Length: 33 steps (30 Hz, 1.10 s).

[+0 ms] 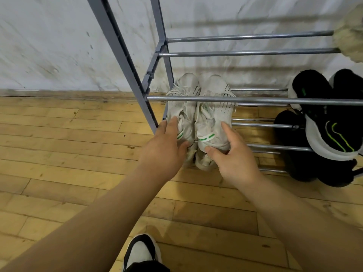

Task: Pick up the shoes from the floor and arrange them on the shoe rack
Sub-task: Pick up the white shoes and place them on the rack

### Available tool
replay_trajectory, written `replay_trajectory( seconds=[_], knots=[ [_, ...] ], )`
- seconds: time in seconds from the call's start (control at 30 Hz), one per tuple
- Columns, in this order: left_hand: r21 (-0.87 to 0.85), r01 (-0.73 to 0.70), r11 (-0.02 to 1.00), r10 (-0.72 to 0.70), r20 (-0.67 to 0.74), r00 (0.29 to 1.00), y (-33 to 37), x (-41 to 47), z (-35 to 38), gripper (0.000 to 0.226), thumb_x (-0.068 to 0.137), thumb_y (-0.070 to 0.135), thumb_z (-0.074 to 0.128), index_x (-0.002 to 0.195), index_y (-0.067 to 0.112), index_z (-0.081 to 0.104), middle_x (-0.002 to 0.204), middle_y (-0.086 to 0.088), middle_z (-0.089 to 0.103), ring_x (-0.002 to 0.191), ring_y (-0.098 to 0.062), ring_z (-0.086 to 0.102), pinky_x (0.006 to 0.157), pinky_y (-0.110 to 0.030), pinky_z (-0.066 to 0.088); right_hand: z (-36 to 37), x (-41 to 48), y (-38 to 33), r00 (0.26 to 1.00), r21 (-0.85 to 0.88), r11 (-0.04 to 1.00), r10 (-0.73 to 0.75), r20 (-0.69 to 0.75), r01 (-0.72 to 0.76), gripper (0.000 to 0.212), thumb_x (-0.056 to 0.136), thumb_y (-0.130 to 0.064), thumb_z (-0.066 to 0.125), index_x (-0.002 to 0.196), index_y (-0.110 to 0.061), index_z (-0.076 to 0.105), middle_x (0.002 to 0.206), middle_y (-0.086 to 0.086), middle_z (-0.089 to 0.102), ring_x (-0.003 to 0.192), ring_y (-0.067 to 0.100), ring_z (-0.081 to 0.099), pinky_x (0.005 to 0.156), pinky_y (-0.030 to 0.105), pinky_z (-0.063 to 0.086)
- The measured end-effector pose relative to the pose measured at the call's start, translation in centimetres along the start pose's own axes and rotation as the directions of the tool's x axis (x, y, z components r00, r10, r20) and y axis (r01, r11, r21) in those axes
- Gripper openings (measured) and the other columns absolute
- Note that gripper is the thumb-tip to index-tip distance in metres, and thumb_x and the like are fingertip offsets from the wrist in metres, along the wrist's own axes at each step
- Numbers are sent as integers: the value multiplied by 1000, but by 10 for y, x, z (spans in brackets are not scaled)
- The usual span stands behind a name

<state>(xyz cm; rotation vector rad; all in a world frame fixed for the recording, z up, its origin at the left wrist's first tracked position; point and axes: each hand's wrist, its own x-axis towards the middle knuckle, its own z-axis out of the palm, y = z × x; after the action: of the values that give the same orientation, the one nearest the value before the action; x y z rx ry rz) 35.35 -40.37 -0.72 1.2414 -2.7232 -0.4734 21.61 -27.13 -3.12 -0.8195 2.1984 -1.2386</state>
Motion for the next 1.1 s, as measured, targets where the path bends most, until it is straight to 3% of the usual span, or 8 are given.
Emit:
replay_trajectory(
  seconds=[0.2, 0.43, 0.53, 0.63, 0.7, 0.77, 0.9, 1.1],
  knots=[
    [37, 17, 999, -18, 12, 1000, 0, 2, 0, 72, 104, 51, 46, 162, 28, 11, 170, -1, 20, 142, -28, 47, 95, -44, 51, 9, 3, -6, 1000, -11, 1000, 11, -23, -11, 83, 90, -40, 75, 159, -35, 28, 161, -17, 30, 144, 8, 35, 112, 24, 31],
    [-24, 11, 1000, -11, 12, 1000, 1, 2, 3, 74, 103, 49, 49, 161, 30, 7, 169, -2, 21, 135, -32, 53, 91, -46, 53, 8, 4, -12, 1000, -57, 998, 13, -7, -13, 85, 90, -46, 73, 160, -35, 25, 162, -15, 31, 144, 12, 38, 111, 26, 34],
    [-30, -2, 1000, 6, 114, 993, 5, -5, -11, 84, 101, 51, 51, 158, 38, -8, 171, -1, 12, 131, -33, 56, 91, -48, 54, -8, -1, -20, 989, -220, 975, 47, 143, -15, 96, 88, -56, 69, 161, -42, 8, 168, -8, 17, 149, 21, 33, 115, 36, 36],
    [72, -52, 996, 35, 221, 975, 25, -24, -39, 94, 98, 56, 53, 157, 41, -18, 172, 0, -3, 138, -36, 48, 100, -47, 50, -58, -22, -28, 904, -513, 852, 137, 406, 101, 105, 85, -64, 66, 158, -48, -8, 171, -1, -9, 155, 28, 20, 119, 40, 32],
    [176, -165, 971, 117, 255, 960, 50, -39, -61, 96, 96, 61, 52, 157, 42, -20, 172, -2, -7, 147, -36, 36, 108, -49, 45, -111, -43, -33, 799, -622, 742, 204, 565, 250, 104, 88, -64, 64, 158, -46, -10, 170, -2, -14, 156, 25, 14, 122, 37, 27],
    [224, -283, 933, 209, 303, 930, 80, -53, -84, 96, 95, 65, 49, 157, 42, -20, 173, -2, -7, 154, -34, 22, 116, -50, 38, -171, -62, -41, 722, -666, 696, 313, 617, 267, 101, 89, -66, 62, 159, -46, -8, 170, -8, -12, 156, 21, 13, 123, 34, 24],
    [200, -526, 827, 418, 407, 812, 161, -69, -114, 94, 95, 67, 51, 159, 42, -13, 172, 3, 3, 154, -30, 22, 120, -50, 31, -281, -92, -40, 735, -718, 693, 453, 505, 66, 96, 86, -72, 60, 160, -45, 4, 168, -6, 20, 143, 25, 43, 113, 38, 42],
    [128, -725, 677, 605, 465, 647, 309, -83, -79, 92, 94, 69, 49, 162, 38, -4, 170, 0, 12, 152, -30, 26, 118, -48, 34, -405, -169, 41, 864, -604, 765, 442, 240, -223, 94, 88, -64, 65, 161, -41, 10, 168, -6, 22, 146, 20, 37, 107, 27, 36]
  ],
)
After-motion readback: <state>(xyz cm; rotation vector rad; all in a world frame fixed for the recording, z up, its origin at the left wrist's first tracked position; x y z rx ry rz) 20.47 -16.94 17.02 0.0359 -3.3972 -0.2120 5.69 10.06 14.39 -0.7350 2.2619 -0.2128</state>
